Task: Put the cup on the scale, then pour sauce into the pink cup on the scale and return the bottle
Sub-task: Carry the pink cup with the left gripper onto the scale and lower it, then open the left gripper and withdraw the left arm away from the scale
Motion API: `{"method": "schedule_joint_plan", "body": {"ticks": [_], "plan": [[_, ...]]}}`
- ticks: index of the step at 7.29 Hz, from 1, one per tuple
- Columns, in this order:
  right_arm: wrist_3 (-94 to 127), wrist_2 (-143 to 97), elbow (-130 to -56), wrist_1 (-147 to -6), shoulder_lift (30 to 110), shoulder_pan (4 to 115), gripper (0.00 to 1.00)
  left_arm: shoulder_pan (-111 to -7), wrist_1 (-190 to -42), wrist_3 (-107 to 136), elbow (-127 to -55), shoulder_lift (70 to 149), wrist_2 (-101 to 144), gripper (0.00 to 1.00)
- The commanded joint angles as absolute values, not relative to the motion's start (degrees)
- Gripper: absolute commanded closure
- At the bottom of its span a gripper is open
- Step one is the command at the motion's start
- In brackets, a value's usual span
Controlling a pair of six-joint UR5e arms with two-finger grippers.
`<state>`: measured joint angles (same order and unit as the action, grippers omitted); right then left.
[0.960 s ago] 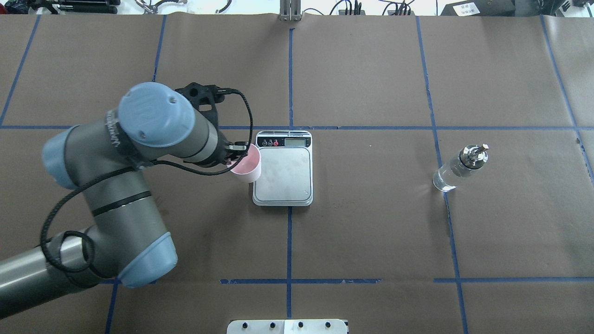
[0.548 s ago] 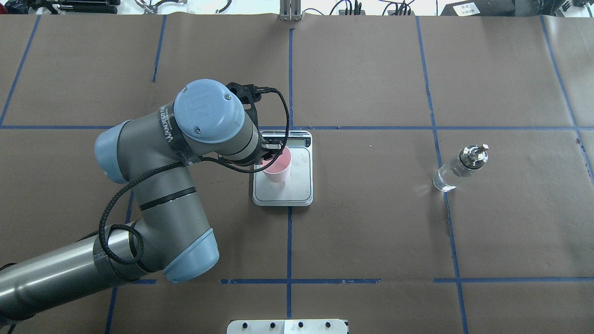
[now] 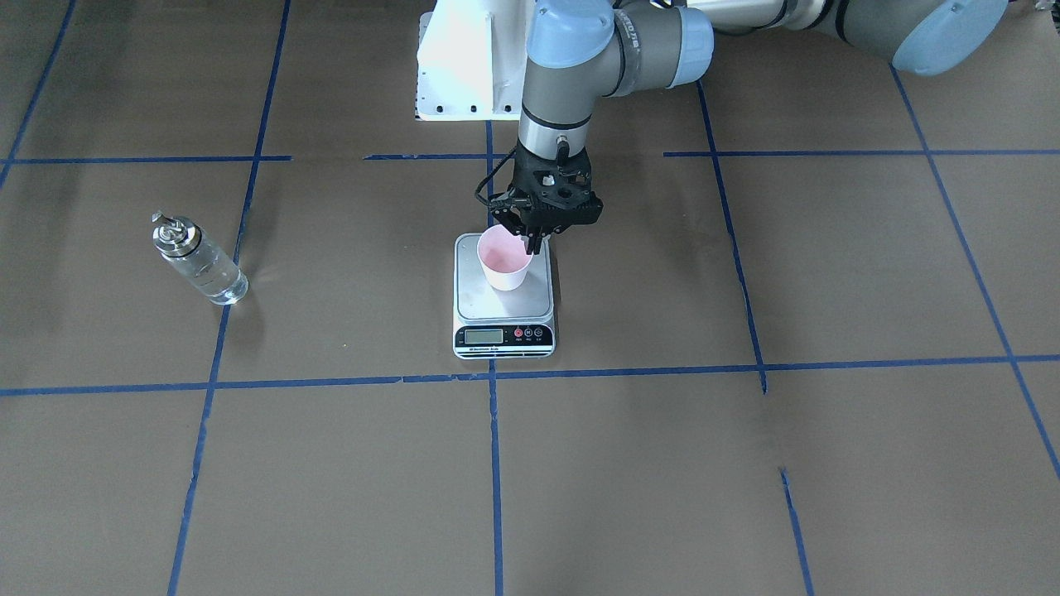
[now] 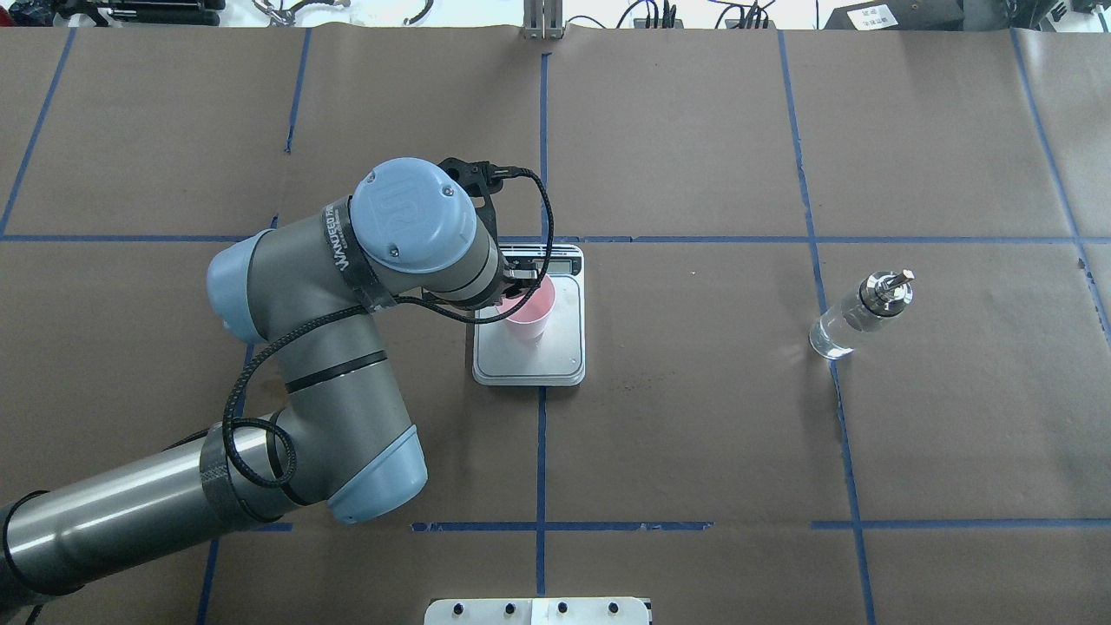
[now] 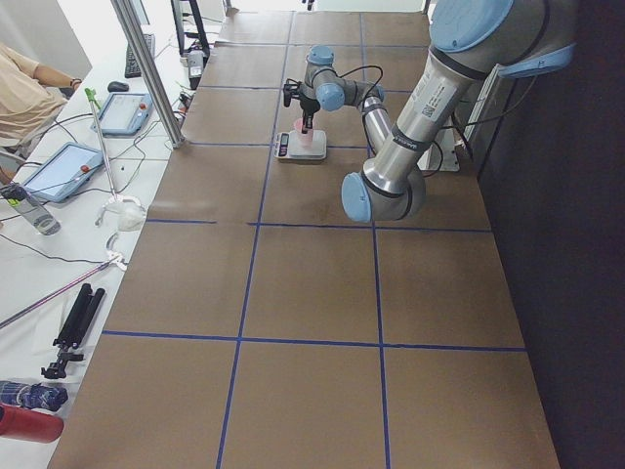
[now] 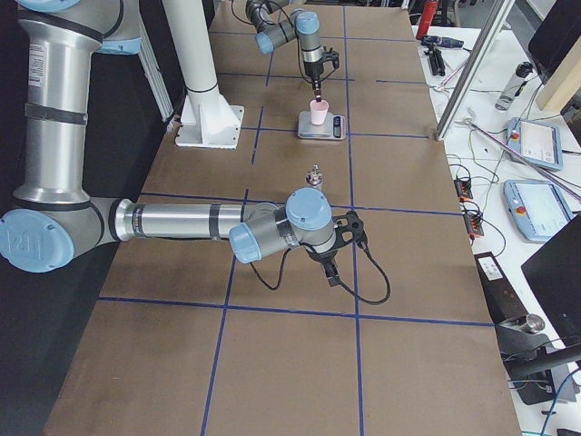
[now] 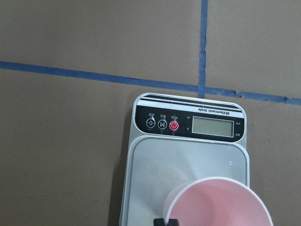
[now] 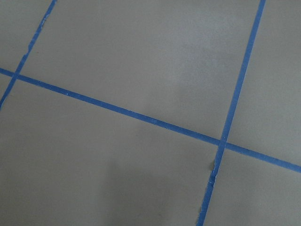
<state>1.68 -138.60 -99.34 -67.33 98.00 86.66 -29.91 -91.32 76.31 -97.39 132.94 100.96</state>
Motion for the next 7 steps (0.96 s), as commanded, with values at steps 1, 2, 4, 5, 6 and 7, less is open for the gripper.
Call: {"method": "schedule_joint_plan", "body": {"ticks": [1,2,4,5,6,7], "plan": [[1.76,-138.6,-99.4,-67.32,97.91,86.66,0.0,-29.88,-91.93,76.2,-97.03,132.89,100.81,0.44],[1.76,-138.6,-99.4,-67.32,97.91,86.66,0.0,-29.88,-91.93,76.03,-97.03,132.72,100.81,0.34],[1.76,-138.6,-99.58,-67.24,97.91,86.66,0.0,-30.14,-91.41,72.0,-98.17,132.45,100.9,0.0],[2.02,-138.78,-100.45,-67.24,97.82,86.66,0.0,-31.97,-90.54,68.76,-100.44,131.23,101.25,0.0],[4.02,-138.87,-100.89,-67.15,97.74,86.57,0.0,-34.25,-89.48,62.03,-106.46,126.78,101.34,0.0],[10.05,-138.87,-103.68,-66.71,97.65,85.44,0.0,-38.54,-87.73,53.52,-112.27,121.69,104.47,0.0]]}}
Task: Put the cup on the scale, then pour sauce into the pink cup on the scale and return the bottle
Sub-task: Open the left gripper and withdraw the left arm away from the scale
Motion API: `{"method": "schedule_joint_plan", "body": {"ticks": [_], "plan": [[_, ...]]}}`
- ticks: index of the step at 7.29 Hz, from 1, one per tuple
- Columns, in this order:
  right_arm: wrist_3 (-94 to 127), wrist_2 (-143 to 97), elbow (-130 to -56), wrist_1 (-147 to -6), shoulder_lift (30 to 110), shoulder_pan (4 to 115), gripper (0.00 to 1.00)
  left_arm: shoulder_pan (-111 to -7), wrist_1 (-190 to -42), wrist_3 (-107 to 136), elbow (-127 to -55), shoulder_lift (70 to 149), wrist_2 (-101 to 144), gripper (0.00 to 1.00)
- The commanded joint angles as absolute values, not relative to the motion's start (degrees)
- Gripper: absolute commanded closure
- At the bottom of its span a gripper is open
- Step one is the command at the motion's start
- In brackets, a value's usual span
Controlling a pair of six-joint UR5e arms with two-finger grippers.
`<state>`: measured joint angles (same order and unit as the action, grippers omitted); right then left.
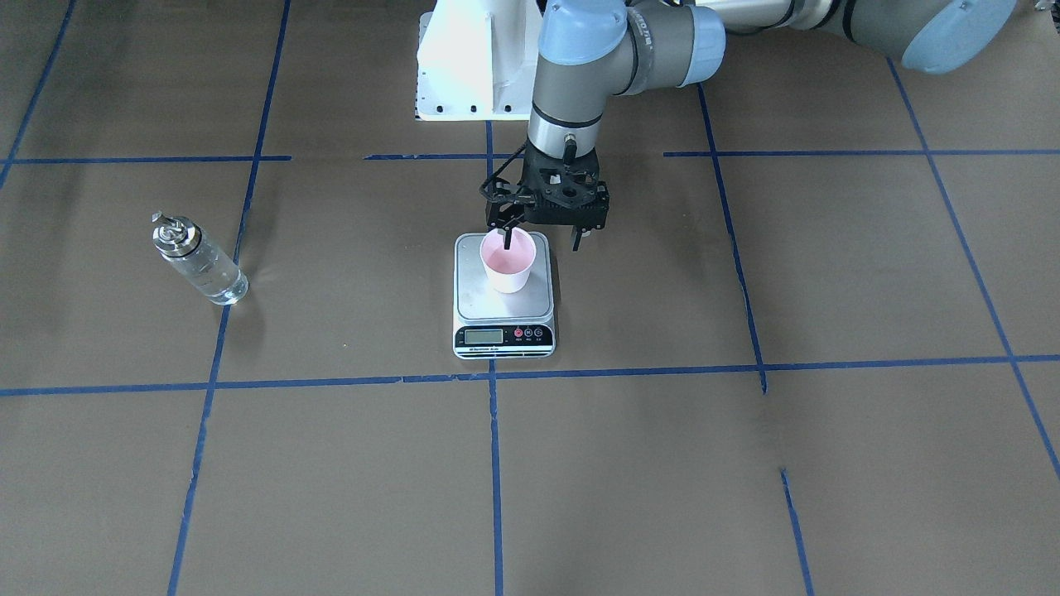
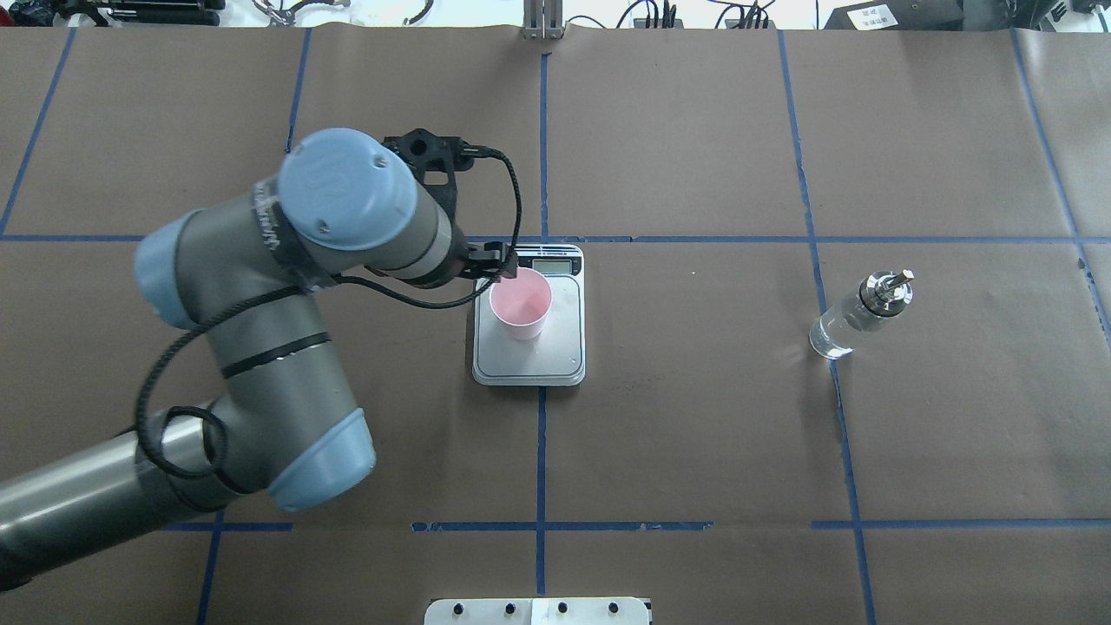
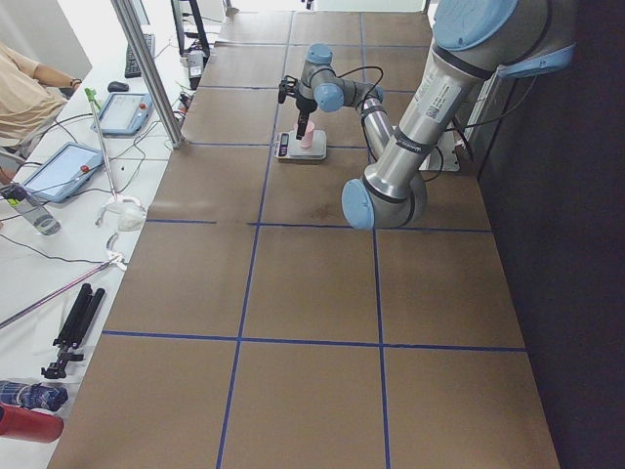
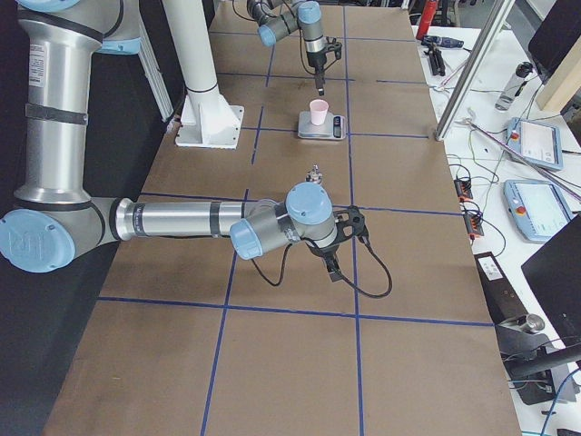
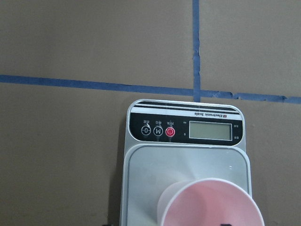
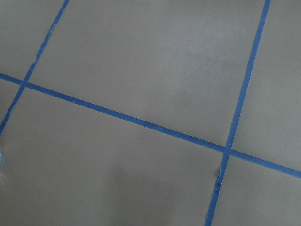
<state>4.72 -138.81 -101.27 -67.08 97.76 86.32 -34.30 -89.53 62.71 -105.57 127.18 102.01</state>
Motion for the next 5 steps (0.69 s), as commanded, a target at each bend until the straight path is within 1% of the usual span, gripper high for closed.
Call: {"method": "schedule_joint_plan", "body": {"ticks": [1,3,4,5], "plan": [[17.76,-138.78,-107.1,-65.4,97.73,83.25,0.0,-43.11,-87.72,46.39,-116.07,116.33,107.11,0.0],[33.4,-135.12,-115.44,-65.39,97.47,75.37,0.0,-55.22,-87.8,26.83,-116.72,107.45,112.3,0.0],[42.62,-128.74,-120.36,-65.56,97.38,68.36,0.0,-62.94,-87.98,15.06,-116.02,103.31,114.15,0.0],[51.33,-122.76,-124.67,-65.91,97.12,61.07,0.0,-71.89,-88.15,2.85,-113.49,99.7,117.3,0.0]]}}
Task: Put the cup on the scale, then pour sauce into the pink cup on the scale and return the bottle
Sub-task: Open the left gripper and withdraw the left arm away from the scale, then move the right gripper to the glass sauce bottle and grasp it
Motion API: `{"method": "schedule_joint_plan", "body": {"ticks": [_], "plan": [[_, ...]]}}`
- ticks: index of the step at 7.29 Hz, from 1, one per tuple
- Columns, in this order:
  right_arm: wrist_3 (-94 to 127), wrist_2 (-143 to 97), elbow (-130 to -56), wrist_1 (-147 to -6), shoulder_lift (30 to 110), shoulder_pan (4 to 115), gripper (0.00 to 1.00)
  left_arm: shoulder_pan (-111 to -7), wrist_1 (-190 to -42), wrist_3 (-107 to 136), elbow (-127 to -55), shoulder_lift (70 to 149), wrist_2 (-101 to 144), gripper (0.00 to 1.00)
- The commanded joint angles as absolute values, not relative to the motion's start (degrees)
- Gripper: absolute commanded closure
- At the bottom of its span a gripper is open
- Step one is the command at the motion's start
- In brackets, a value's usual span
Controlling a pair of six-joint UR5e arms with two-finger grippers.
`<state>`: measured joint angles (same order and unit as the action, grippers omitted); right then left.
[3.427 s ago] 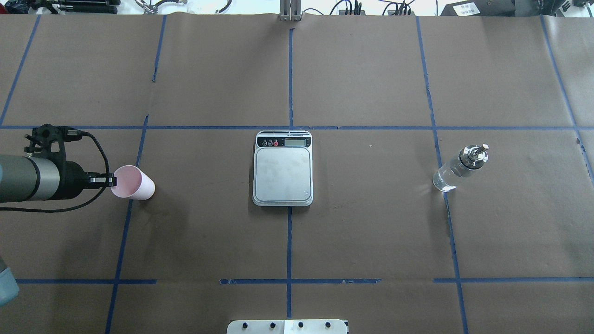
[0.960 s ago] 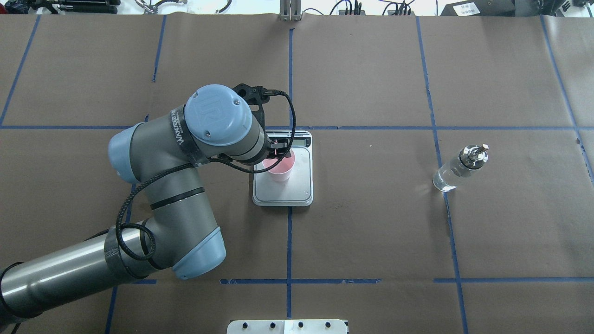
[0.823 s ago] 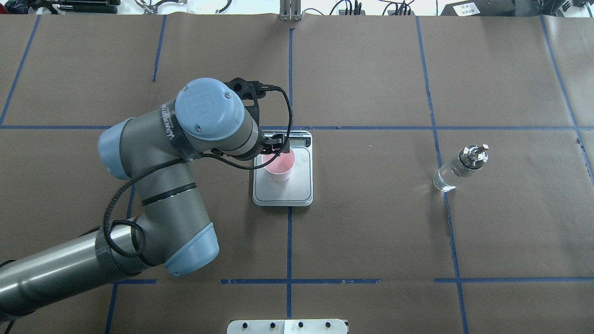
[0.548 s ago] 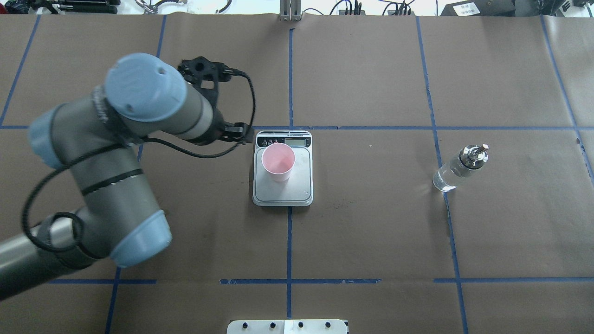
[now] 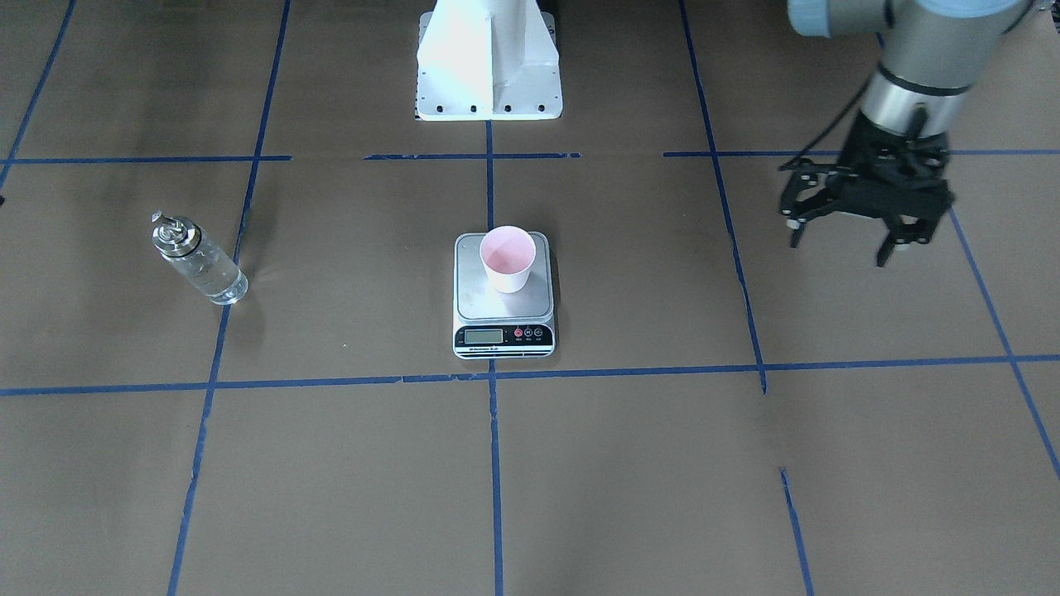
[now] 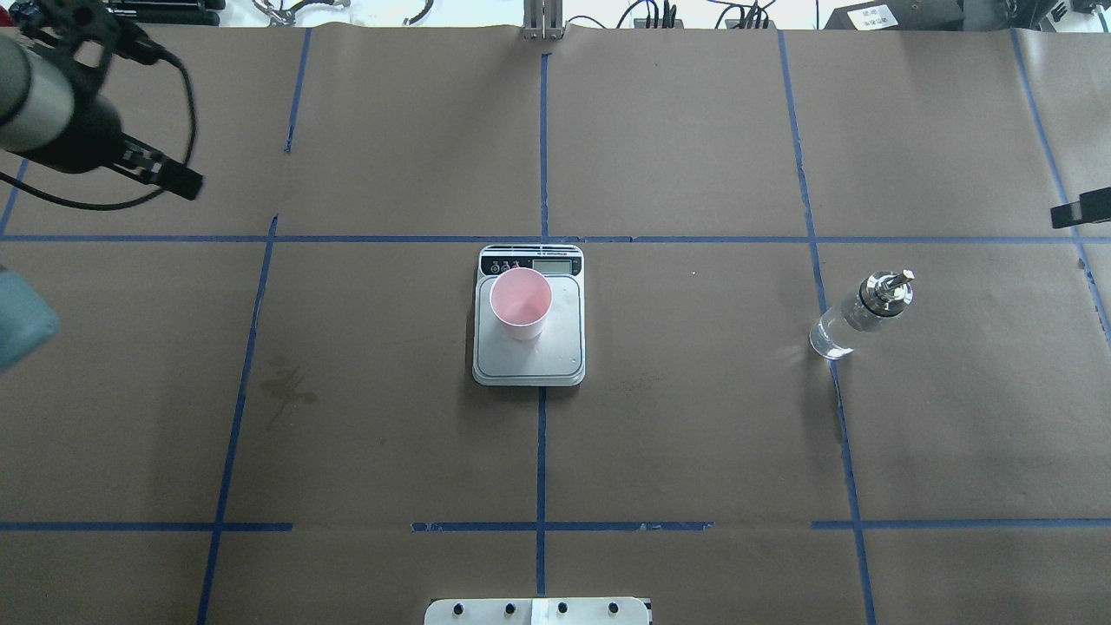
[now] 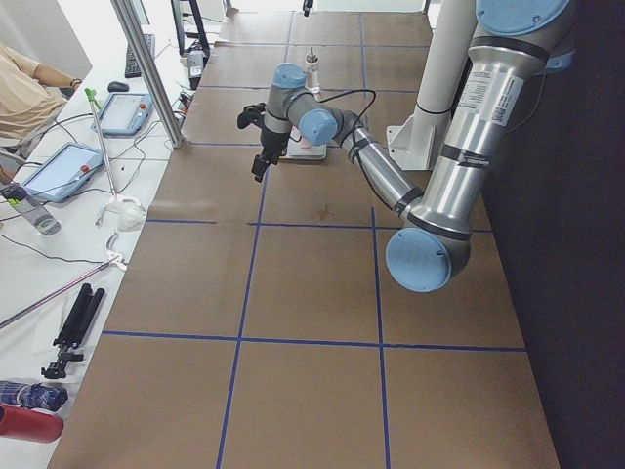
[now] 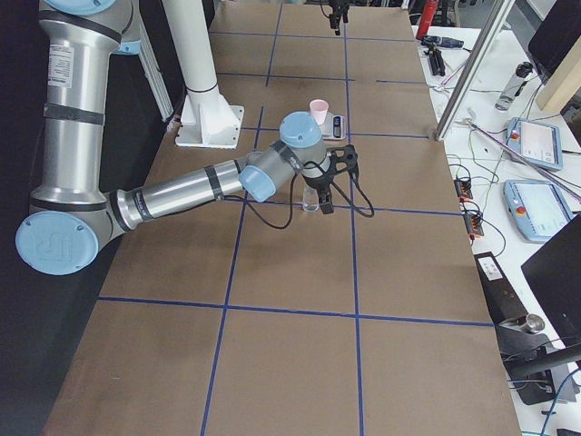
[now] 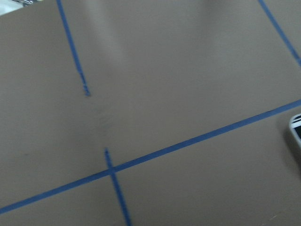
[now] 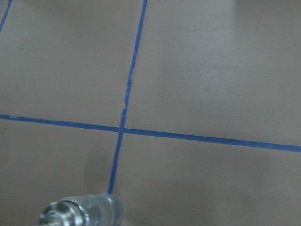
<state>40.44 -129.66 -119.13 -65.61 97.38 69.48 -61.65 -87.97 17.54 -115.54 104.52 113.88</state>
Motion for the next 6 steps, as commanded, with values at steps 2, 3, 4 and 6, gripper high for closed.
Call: {"method": "schedule_joint_plan", "body": {"ticks": [2,3,4,6], "plan": [[59.74,-114.3,-129.79,-69.5,95.01,52.16,0.0,-88.26,-88.5,-11.31,-98.97,97.12,121.97,0.0],[61.77,-111.21,-132.95,-71.44,95.1,49.34,0.0,-90.94,-87.98,-12.12,-91.92,97.03,126.69,0.0],[62.92,-106.14,-134.37,-71.63,95.62,45.39,0.0,-91.14,-88.67,-12.91,-88.19,95.55,129.7,0.0],[68.1,-85.01,-134.56,-71.28,98.24,32.15,0.0,-91.05,-89.12,-12.83,-88.24,94.22,131.92,0.0]]}}
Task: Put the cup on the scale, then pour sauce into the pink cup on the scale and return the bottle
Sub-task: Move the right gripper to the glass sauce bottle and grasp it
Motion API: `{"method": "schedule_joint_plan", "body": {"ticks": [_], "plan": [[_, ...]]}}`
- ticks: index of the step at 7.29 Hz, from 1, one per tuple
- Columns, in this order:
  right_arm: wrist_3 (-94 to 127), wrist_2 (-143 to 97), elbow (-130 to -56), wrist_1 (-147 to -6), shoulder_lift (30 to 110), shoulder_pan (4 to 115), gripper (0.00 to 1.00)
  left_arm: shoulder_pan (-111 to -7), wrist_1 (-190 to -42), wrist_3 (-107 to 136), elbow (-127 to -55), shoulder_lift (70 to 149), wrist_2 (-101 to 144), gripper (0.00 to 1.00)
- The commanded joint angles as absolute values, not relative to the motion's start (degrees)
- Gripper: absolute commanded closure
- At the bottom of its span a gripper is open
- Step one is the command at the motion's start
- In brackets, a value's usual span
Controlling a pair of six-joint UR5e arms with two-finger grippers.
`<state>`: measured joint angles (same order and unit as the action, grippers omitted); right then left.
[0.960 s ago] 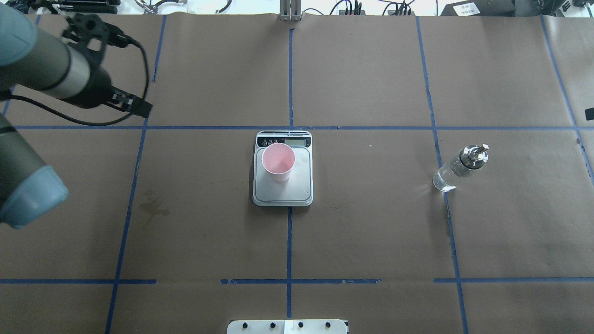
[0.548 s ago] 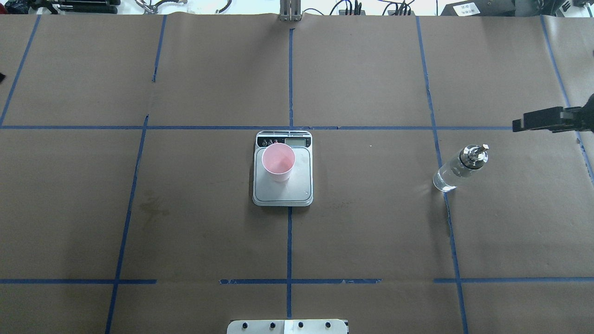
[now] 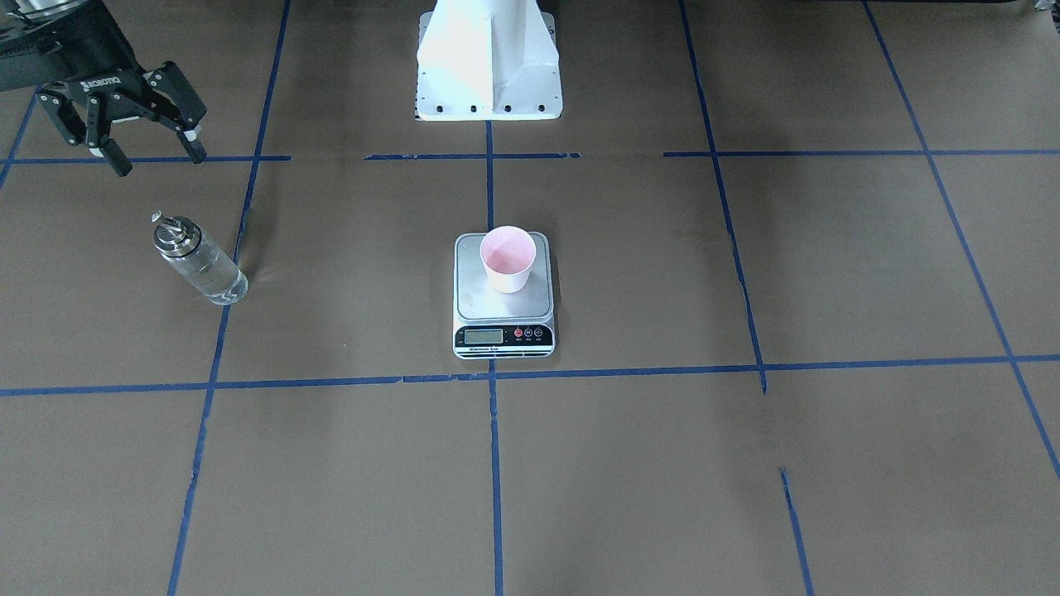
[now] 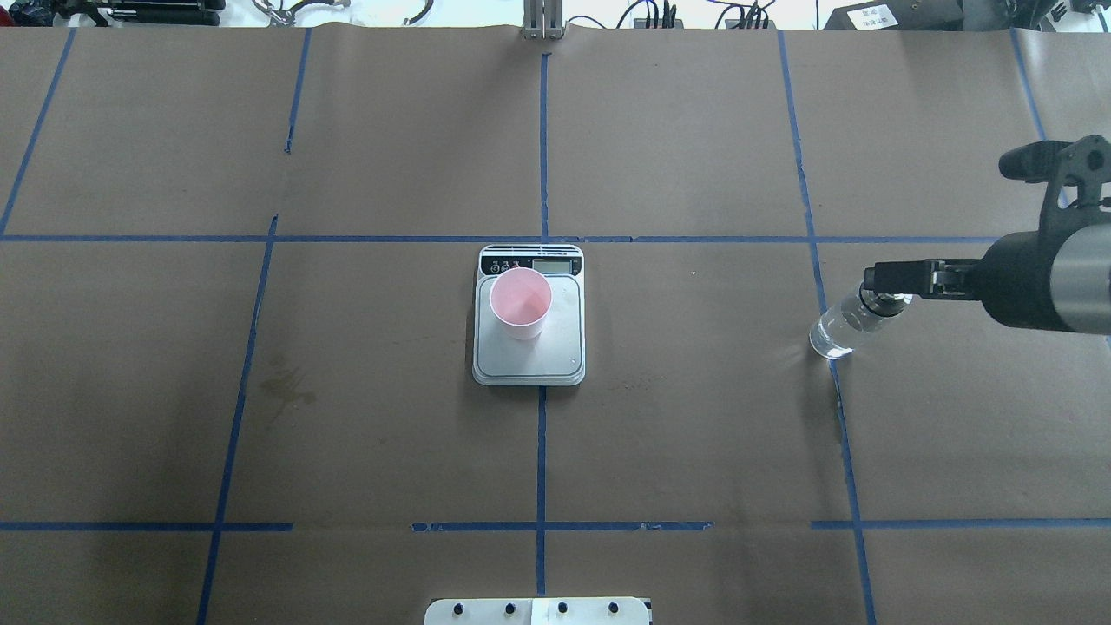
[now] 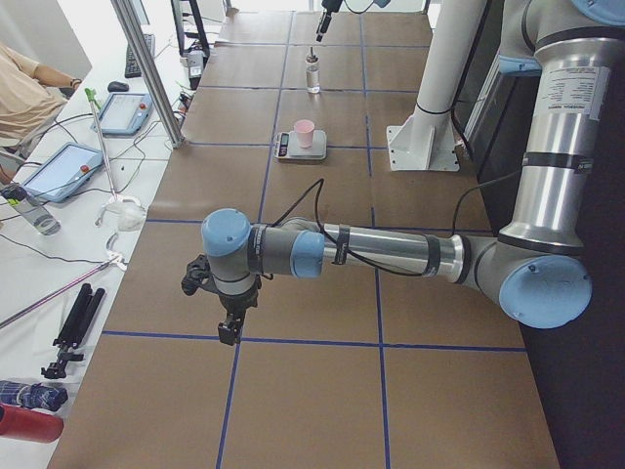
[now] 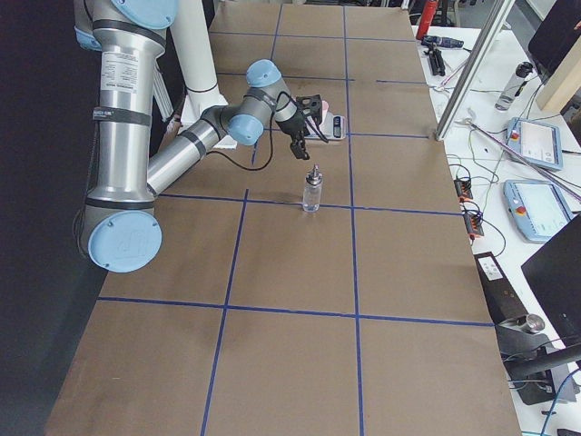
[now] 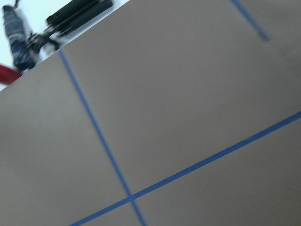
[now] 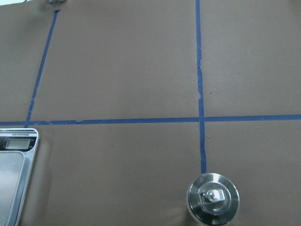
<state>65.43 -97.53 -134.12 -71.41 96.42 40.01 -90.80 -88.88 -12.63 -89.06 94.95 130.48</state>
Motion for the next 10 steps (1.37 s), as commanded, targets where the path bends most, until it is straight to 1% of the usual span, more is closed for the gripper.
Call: {"method": "schedule_joint_plan", "body": {"ticks": [1,3,4,5,6,7,8,9,10], "plan": [[69.59,-77.42,-134.47,-70.93,100.35,27.47,0.0,-91.05,-89.12,-12.83,-88.5,94.22,131.92,0.0],[75.04,-62.4,-134.04,-63.5,108.06,17.37,0.0,-91.05,-89.91,-12.74,-88.94,94.22,131.92,0.0],[78.19,-55.96,-131.34,-62.24,108.98,14.1,0.0,-90.97,-89.91,-12.74,-89.03,94.22,131.92,0.0],[79.79,-50.24,-127.13,-58.83,108.64,11.71,0.0,-91.05,-89.91,-12.74,-89.03,94.22,131.92,0.0],[79.72,-46.97,-121.96,-51.66,108.55,11.08,0.0,-91.05,-89.91,-12.66,-89.03,94.22,131.92,0.0],[79.02,-43.37,-117.21,-46.37,106.98,10.38,0.0,-91.05,-89.91,-12.57,-89.03,94.22,131.92,0.0],[78.93,-40.72,-112.98,-45.1,103.74,10.37,0.0,-91.05,-89.91,-12.57,-89.03,94.22,132.01,0.0],[78.32,-39.91,-111.03,-45.09,102.23,10.37,0.0,-90.97,-89.91,-12.57,-89.03,94.22,132.01,0.0],[76.83,-39.9,-110.57,-45.09,102.13,10.46,0.0,-90.97,-89.91,-12.57,-89.03,94.22,131.92,0.0]]}}
